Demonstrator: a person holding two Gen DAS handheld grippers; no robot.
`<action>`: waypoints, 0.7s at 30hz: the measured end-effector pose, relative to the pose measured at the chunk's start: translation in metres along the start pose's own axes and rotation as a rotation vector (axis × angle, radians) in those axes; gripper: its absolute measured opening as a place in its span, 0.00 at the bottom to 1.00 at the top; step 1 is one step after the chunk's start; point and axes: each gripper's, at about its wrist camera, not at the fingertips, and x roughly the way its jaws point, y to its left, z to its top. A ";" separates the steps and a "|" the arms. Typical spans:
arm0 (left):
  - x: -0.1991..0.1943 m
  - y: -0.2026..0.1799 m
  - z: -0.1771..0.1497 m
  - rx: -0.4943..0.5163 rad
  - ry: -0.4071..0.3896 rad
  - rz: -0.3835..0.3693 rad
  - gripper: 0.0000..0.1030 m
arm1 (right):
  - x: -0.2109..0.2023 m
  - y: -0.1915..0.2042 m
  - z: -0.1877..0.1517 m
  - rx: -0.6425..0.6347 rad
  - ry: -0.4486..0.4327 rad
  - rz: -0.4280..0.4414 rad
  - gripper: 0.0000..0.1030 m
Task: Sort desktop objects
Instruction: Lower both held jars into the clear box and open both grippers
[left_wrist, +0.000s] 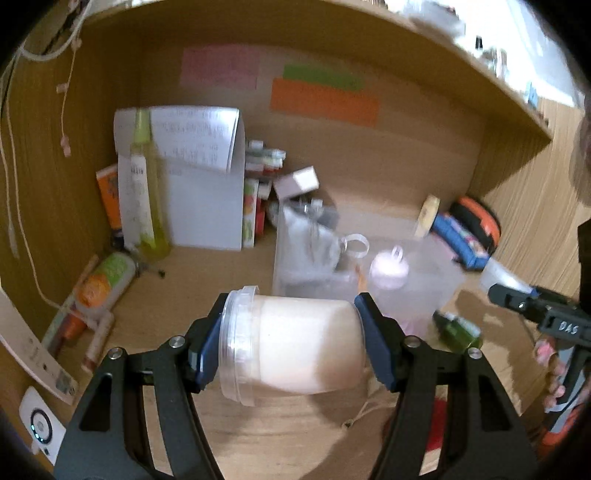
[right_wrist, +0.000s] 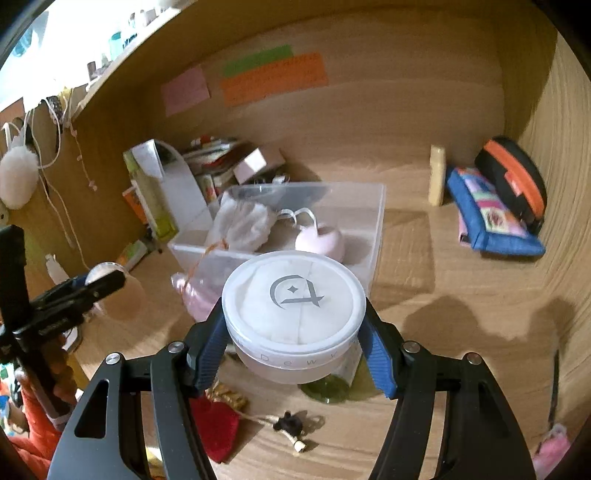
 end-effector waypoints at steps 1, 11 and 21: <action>-0.001 0.000 0.005 0.000 -0.013 -0.006 0.64 | -0.001 0.000 0.003 -0.003 -0.010 -0.004 0.61; 0.016 -0.004 0.047 -0.008 -0.069 -0.046 0.64 | 0.008 -0.009 0.038 -0.028 -0.066 -0.014 0.61; 0.081 -0.010 0.064 0.005 0.000 -0.083 0.64 | 0.063 -0.018 0.051 -0.048 0.011 -0.010 0.61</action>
